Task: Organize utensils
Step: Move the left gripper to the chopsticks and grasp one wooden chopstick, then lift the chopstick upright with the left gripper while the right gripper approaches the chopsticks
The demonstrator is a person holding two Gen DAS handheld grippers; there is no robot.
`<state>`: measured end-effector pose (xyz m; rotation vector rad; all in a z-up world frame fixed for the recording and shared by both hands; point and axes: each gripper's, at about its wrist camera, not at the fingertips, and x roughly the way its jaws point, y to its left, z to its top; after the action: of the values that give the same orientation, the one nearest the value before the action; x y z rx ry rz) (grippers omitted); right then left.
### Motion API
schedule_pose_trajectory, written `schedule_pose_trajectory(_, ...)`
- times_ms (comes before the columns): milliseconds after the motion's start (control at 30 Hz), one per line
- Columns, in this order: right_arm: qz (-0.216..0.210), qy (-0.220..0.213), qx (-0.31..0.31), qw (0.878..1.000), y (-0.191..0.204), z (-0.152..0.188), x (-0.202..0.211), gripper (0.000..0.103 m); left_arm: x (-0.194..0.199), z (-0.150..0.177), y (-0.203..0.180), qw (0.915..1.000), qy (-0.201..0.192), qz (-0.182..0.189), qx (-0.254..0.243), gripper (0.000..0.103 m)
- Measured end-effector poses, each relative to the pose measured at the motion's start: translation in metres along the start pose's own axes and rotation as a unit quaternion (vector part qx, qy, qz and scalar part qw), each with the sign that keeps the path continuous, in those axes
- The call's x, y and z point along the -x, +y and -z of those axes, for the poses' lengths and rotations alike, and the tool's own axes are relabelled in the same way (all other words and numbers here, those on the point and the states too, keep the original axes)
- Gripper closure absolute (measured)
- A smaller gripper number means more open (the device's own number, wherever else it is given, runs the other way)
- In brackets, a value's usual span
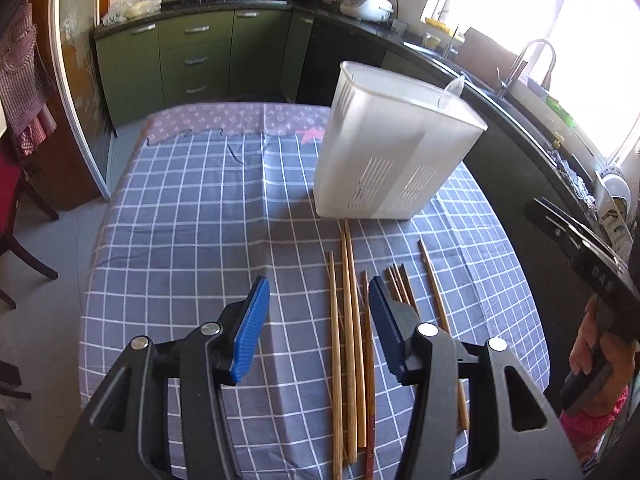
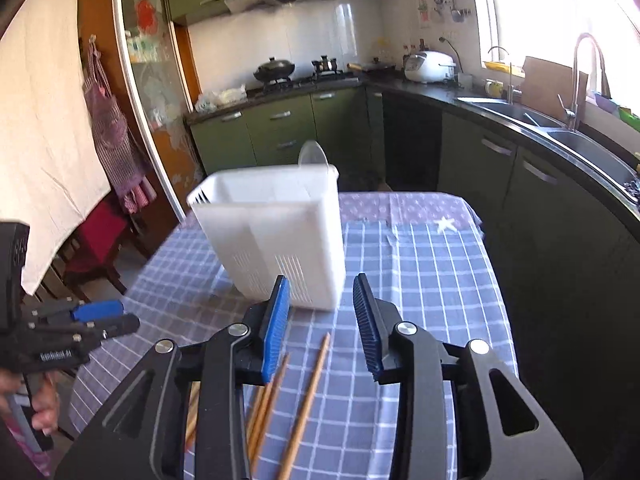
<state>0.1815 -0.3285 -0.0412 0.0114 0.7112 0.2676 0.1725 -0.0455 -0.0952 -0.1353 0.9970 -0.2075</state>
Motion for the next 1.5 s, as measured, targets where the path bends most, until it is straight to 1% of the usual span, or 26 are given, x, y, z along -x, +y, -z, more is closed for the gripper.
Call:
schedule_pose_trajectory(33, 0.009, 0.012, 0.002, 1.000, -0.003, 0.011, -0.002, 0.062, -0.010, 0.001, 0.000, 0.9998, 0.017, 0.005, 0.003, 0.054)
schedule_pose_trajectory(167, 0.012, 0.041, -0.027, 0.999, -0.021, 0.045, -0.009, 0.061, -0.043, 0.004, -0.005, 0.9970, 0.076, 0.017, -0.001, 0.055)
schedule_pose_trajectory(200, 0.008, 0.046, -0.037, 0.998, -0.026, 0.049, -0.011, 0.061, -0.050, 0.004, -0.007, 0.9962, 0.086, 0.015, -0.003, 0.056)
schedule_pose_trajectory(233, 0.006, 0.050, -0.044, 0.998, -0.030, 0.054, -0.012, 0.061, -0.056, 0.004, -0.008, 0.9955, 0.095, 0.011, -0.003, 0.061)
schedule_pose_trajectory(367, 0.000, 0.061, -0.060, 0.996, -0.037, 0.064, -0.016, 0.061, -0.071, -0.001, -0.013, 0.9940, 0.108, -0.007, -0.016, 0.065)
schedule_pose_trajectory(433, -0.002, 0.064, -0.064, 0.996, -0.039, 0.064, -0.018, 0.060, -0.077, -0.002, -0.015, 0.9929, 0.116, -0.015, -0.022, 0.072)
schedule_pose_trajectory(500, -0.003, 0.065, -0.066, 0.996, -0.038, 0.064, -0.018, 0.058, -0.082, -0.003, -0.017, 0.9916, 0.124, -0.022, -0.030, 0.076)
schedule_pose_trajectory(667, -0.003, 0.068, -0.070, 0.995, -0.041, 0.063, -0.019, 0.058, -0.094, -0.005, -0.025, 0.9882, 0.140, -0.036, -0.050, 0.083)
schedule_pose_trajectory(733, -0.005, 0.069, -0.073, 0.995, -0.041, 0.060, -0.019, 0.058, -0.097, -0.005, -0.028, 0.9870, 0.145, -0.041, -0.056, 0.086)
schedule_pose_trajectory(800, -0.006, 0.070, -0.073, 0.995, -0.040, 0.059, -0.018, 0.057, -0.099, -0.006, -0.030, 0.9859, 0.150, -0.043, -0.061, 0.087)
schedule_pose_trajectory(867, -0.007, 0.070, -0.074, 0.995, -0.041, 0.059, -0.019, 0.056, -0.102, -0.006, -0.031, 0.9847, 0.155, -0.046, -0.064, 0.087)
schedule_pose_trajectory(1100, -0.011, 0.078, -0.078, 0.994, -0.040, 0.061, -0.025, 0.054, -0.110, 0.000, -0.044, 0.9829, 0.157, -0.055, -0.078, 0.087)
schedule_pose_trajectory(1167, -0.011, 0.079, -0.078, 0.994, -0.040, 0.061, -0.026, 0.052, -0.110, 0.001, -0.044, 0.9828, 0.156, -0.058, -0.081, 0.094)
schedule_pose_trajectory(1200, -0.011, 0.080, -0.078, 0.994, -0.040, 0.061, -0.026, 0.052, -0.111, 0.001, -0.044, 0.9833, 0.154, -0.056, -0.078, 0.096)
schedule_pose_trajectory(1367, -0.008, 0.083, -0.077, 0.994, -0.040, 0.062, -0.027, 0.051, -0.107, 0.001, -0.037, 0.9864, 0.146, -0.047, -0.061, 0.097)
schedule_pose_trajectory(1433, -0.007, 0.084, -0.076, 0.994, -0.039, 0.061, -0.028, 0.050, -0.101, 0.001, -0.031, 0.9881, 0.136, -0.045, -0.056, 0.097)
schedule_pose_trajectory(1500, -0.006, 0.085, -0.076, 0.993, -0.039, 0.061, -0.029, 0.049, -0.092, -0.001, -0.026, 0.9906, 0.118, -0.045, -0.052, 0.097)
